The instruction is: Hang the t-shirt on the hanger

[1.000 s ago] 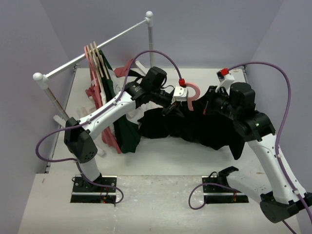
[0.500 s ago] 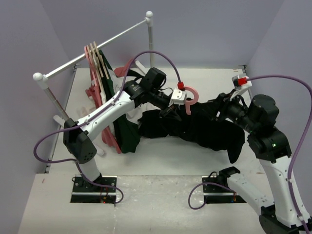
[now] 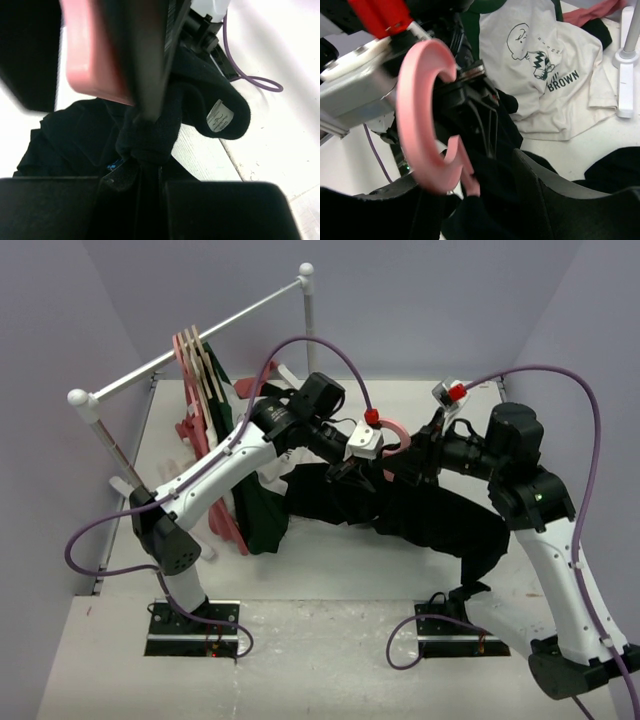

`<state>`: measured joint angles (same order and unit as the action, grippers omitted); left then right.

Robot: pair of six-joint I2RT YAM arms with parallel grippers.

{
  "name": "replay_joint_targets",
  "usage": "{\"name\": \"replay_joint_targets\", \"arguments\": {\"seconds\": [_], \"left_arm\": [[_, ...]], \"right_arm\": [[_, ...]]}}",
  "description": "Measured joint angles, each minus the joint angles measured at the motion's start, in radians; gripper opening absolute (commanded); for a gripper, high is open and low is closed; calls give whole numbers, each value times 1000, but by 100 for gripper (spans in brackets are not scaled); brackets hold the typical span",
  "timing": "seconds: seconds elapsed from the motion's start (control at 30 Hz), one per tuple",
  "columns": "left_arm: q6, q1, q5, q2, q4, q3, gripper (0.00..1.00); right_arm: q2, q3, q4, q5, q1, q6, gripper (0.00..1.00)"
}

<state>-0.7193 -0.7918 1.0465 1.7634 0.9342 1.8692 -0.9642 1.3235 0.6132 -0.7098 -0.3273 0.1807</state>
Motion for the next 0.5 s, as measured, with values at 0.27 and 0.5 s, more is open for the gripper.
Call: {"name": "replay_joint_targets", "arguments": {"seconds": [0.27, 0.5], "left_arm": [[-24, -9, 14, 26, 38, 10, 0], [105, -13, -81, 23, -89, 4, 100]], "right_arm": [[-39, 38, -2, -71, -14, -29, 0], [11, -28, -43, -40, -12, -55, 0]]}}
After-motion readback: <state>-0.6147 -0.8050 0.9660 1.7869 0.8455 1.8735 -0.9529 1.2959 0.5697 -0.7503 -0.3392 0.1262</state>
